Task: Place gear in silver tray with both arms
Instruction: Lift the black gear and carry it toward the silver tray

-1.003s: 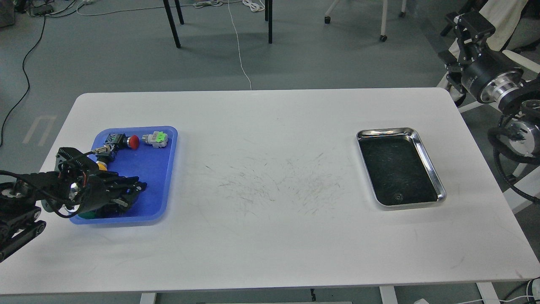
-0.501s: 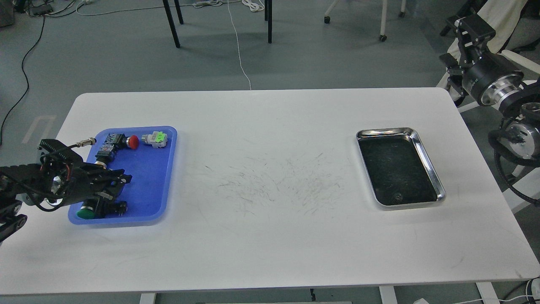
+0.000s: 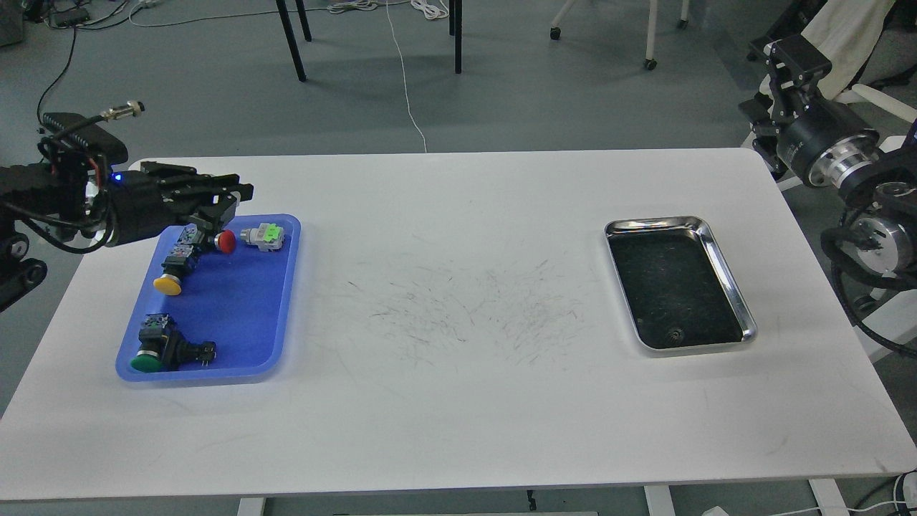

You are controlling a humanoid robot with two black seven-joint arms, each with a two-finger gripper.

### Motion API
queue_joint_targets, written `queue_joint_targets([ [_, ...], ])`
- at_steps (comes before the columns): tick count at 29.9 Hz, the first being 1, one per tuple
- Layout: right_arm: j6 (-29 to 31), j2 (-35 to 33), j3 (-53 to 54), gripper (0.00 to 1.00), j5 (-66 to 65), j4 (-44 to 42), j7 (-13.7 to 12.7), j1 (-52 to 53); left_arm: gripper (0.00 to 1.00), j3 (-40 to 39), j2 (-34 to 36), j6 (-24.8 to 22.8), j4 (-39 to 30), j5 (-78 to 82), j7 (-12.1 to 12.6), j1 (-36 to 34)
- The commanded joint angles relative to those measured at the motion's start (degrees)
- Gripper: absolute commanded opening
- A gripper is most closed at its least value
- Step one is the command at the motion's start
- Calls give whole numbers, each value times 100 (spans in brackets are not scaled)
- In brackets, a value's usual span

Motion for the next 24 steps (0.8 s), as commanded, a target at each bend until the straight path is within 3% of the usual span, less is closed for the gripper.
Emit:
queue_joint_targets([
  [1, -9, -17, -1, 94, 0, 1, -1, 9, 3, 64, -322, -147, -158, 91, -2, -331],
  [12, -62, -35, -1, 94, 0, 19, -9, 53, 1, 73, -2254, -587, -229, 1102, -2, -727],
  [24, -97, -17, -80, 94, 0, -34, -44, 114, 1, 205, -3802, -587, 43, 1392, -2, -16],
])
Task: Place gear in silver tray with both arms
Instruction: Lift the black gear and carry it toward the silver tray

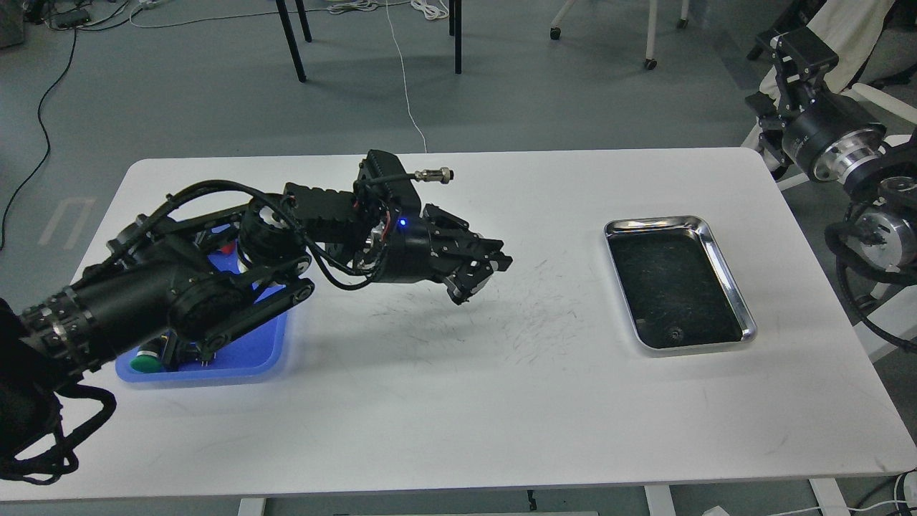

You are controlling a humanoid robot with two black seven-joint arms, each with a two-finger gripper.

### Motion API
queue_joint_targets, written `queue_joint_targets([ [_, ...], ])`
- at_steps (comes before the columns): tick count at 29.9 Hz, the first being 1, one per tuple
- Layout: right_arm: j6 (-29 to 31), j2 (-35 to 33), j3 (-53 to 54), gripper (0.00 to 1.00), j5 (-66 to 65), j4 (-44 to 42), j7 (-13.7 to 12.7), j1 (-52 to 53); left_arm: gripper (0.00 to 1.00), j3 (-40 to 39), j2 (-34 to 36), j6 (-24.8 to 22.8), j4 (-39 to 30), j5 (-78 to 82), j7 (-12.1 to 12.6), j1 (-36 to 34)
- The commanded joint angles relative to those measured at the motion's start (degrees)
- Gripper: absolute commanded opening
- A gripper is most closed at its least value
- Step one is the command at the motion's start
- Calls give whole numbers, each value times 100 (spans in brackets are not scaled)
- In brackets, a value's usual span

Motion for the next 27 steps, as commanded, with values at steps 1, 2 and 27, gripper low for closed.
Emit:
queue_joint_targets([
  [1, -26, 10, -55, 94, 0, -19, -18, 33, 1, 29, -413, 9, 197, 91, -1, 282],
  [2, -26, 1, -63, 94, 0, -19, -18, 50, 1, 29, -553, 18, 258, 108, -1, 344],
  [27, -26, 18, -661, 94, -88, -45, -35, 472, 1, -349, -1390, 878, 1560, -50, -1, 1118],
])
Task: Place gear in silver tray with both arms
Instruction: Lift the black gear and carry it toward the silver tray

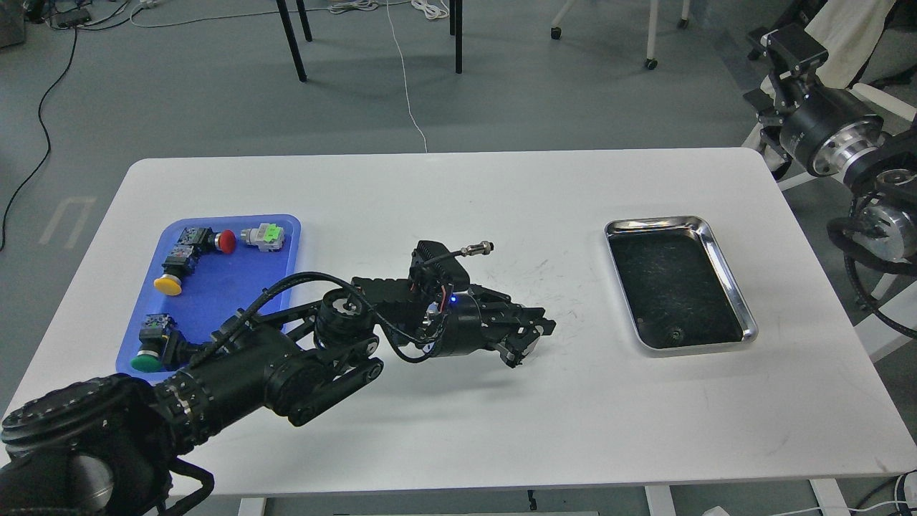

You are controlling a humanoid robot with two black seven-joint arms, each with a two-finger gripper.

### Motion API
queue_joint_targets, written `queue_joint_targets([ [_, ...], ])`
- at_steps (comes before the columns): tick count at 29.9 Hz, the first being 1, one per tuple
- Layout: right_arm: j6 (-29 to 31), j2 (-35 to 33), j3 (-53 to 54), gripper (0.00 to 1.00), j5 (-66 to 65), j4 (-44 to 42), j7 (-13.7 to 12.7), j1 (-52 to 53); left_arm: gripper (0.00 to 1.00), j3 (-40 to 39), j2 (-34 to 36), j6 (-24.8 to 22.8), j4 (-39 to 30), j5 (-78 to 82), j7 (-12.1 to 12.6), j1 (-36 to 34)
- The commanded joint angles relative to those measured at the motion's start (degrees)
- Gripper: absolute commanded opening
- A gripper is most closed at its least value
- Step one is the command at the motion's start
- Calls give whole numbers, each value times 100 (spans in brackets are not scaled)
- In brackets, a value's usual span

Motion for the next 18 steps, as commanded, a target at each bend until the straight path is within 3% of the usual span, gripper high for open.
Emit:
queue_joint_targets([
  [1, 0, -7, -29, 94, 0, -4, 0, 24, 1, -20, 1, 247, 5, -28, 0, 60],
  [18, 9, -60, -47, 94, 0, 22, 0, 68, 7, -11, 1, 467, 110, -239, 0, 271],
])
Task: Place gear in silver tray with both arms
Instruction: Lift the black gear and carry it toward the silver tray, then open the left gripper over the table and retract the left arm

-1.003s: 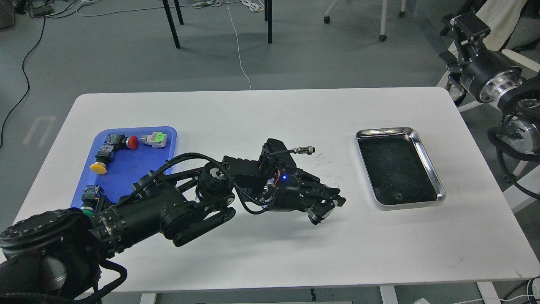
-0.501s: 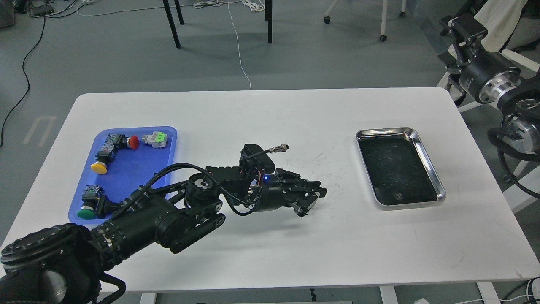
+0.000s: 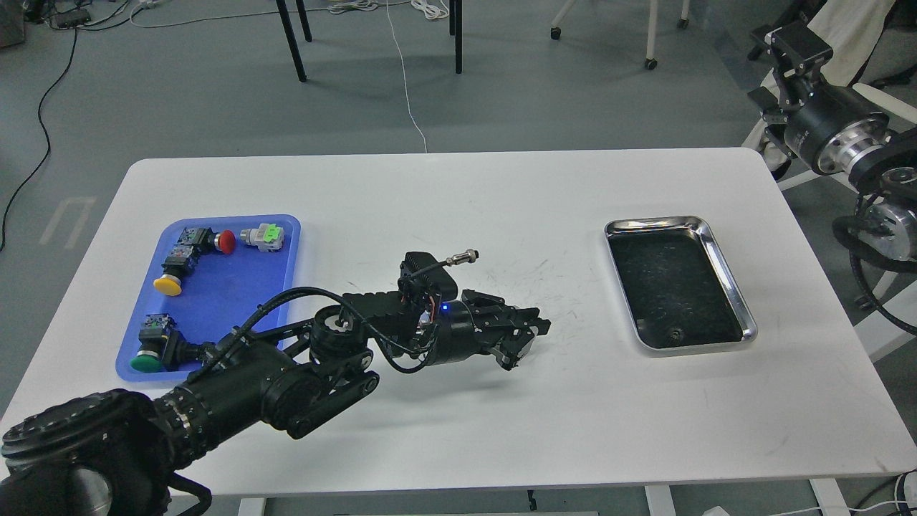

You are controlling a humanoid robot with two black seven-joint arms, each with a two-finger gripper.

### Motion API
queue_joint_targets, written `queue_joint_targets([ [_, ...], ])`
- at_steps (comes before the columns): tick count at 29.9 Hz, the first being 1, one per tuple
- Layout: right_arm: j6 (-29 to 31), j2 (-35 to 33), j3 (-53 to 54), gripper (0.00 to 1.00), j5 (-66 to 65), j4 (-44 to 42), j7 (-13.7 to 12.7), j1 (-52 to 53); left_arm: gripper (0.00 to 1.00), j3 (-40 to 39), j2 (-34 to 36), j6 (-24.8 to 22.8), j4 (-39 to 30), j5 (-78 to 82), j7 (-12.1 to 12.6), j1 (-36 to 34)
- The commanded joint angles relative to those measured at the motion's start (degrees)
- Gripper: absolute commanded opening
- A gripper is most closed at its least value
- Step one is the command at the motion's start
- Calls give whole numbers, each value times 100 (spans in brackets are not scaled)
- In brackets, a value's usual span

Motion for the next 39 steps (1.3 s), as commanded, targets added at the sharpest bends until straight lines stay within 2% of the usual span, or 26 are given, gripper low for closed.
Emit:
queue_joint_targets([
  [1, 0, -1, -9, 94, 0, -9, 0, 21, 9, 0, 0, 7, -12, -73, 0, 43],
  [6, 0, -1, -9, 94, -8, -9, -9, 39, 15, 0, 0, 7, -47, -161, 0, 130],
  [10, 0, 8, -9, 94, -26, -9, 0, 39, 29, 0, 0, 7, -48, -179, 0, 131],
  [14, 0, 8, -9, 94, -35, -9, -8, 48, 34, 0, 0, 7, -47, -275, 0, 131],
  [17, 0, 8, -9, 94, -35, -9, -9, 39, 43, 0, 0, 7, -47, -372, 0, 139],
  [27, 0, 17, -9, 95, -44, -9, -9, 65, 52, -166, 0, -2, -47, -609, 0, 104],
  [30, 35, 8, -9, 96, -44, 17, 9, 74, 58, -500, 0, -20, -47, -811, 0, -36],
  [32, 70, 8, -79, 97, -113, 44, 9, 179, 69, -746, 0, -46, -47, -1048, 0, -220],
  [34, 88, 8, -368, 97, -219, 70, 18, 319, 75, -887, 0, -72, -47, -1381, 0, -387],
  [37, 97, 17, -641, 97, -228, 140, 35, 662, 80, -976, 0, -72, -39, -2101, 0, -782],
  [39, 131, 26, -686, 97, -219, 176, 35, 829, 81, -984, 367, -72, -12, -2620, 0, -1011],
])
